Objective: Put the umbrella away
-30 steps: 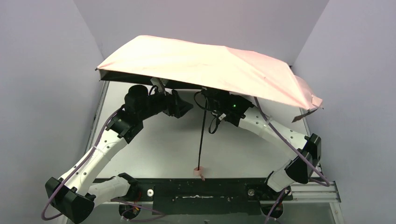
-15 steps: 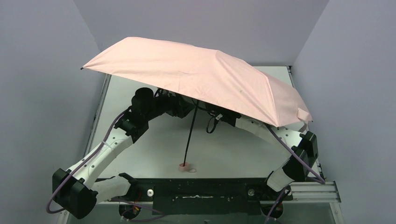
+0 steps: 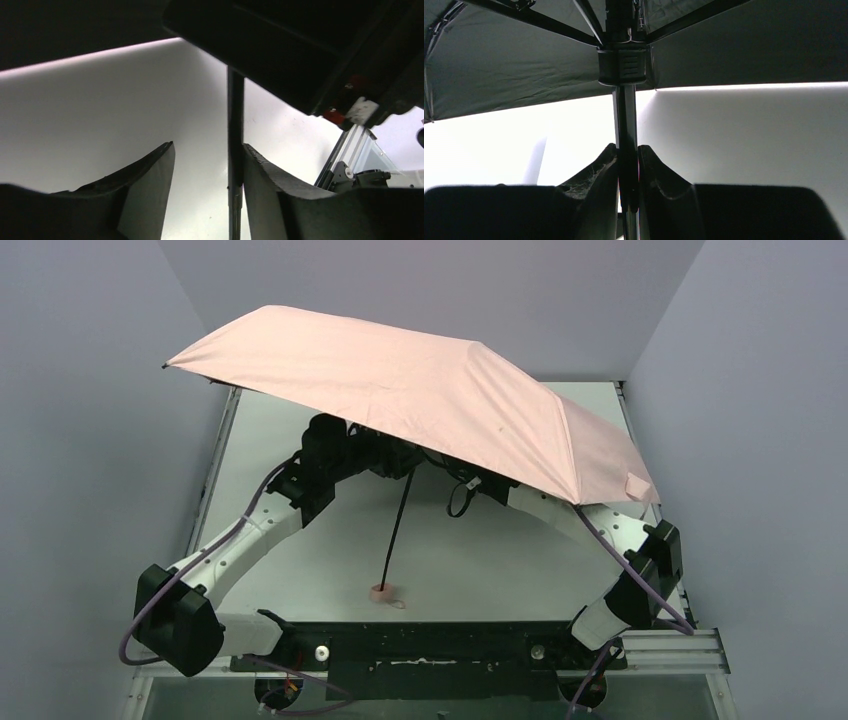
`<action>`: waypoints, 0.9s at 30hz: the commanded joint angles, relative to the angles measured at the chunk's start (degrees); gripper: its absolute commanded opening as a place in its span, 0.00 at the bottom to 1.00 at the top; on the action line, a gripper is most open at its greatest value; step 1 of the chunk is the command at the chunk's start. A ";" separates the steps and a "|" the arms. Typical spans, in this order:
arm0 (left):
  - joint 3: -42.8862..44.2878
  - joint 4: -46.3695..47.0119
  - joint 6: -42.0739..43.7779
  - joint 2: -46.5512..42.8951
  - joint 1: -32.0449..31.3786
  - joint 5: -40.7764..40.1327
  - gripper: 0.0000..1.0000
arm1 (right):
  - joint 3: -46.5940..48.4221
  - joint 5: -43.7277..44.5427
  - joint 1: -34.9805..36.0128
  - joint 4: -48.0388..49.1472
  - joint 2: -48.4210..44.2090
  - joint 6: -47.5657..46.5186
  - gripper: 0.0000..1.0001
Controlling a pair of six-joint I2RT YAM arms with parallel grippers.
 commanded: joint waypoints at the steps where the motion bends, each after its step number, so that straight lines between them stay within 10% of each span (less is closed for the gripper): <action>1: 5.03 5.12 1.59 1.78 0.04 2.19 0.43 | 1.01 -4.92 -1.15 3.37 -0.52 9.40 0.00; 16: 7.61 6.13 0.85 6.32 0.04 5.70 0.00 | -2.62 -10.99 -4.20 7.19 -2.12 12.50 0.05; 27: 7.11 6.31 1.03 6.81 0.22 5.79 0.00 | -13.81 -13.35 -8.24 13.36 -8.37 9.07 0.38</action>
